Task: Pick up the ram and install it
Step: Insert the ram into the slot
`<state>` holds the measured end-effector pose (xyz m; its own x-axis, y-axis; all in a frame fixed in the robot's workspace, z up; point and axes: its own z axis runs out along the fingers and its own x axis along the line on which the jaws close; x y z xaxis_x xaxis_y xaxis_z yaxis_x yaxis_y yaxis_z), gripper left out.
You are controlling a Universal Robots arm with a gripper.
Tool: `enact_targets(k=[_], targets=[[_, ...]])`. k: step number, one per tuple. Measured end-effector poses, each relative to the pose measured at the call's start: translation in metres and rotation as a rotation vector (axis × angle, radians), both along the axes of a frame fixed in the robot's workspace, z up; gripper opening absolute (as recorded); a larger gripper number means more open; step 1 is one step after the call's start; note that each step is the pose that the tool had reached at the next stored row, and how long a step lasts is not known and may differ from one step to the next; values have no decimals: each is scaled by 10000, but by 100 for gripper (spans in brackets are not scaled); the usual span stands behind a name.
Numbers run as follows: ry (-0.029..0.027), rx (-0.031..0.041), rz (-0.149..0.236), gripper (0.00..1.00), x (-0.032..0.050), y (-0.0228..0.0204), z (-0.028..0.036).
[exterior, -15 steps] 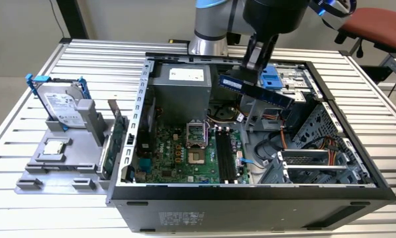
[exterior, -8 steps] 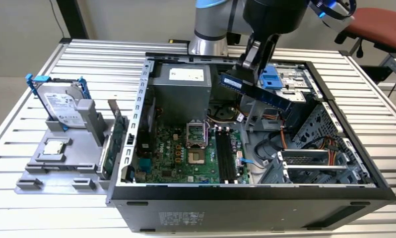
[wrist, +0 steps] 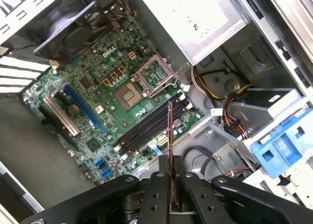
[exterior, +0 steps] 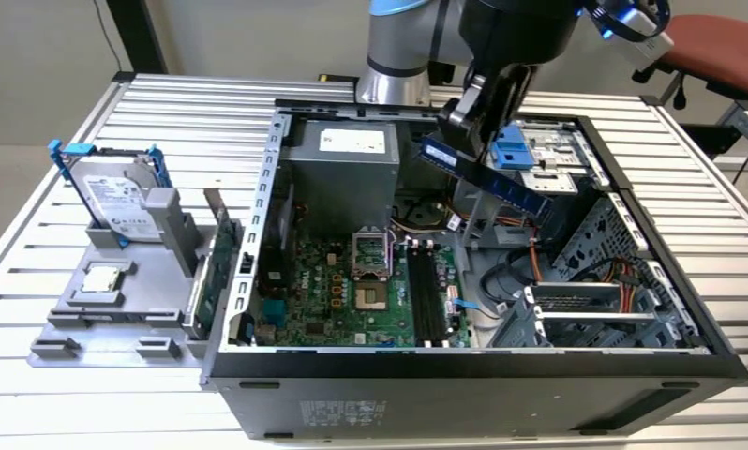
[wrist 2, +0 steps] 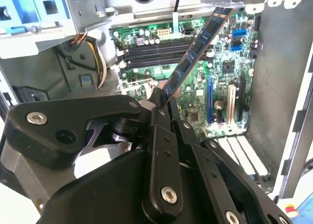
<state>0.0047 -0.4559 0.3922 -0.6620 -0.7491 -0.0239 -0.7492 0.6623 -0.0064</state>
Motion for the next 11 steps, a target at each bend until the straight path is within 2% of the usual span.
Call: enact_targets(k=[11], targets=[[0,1,-1901,0,0,0,-4]])
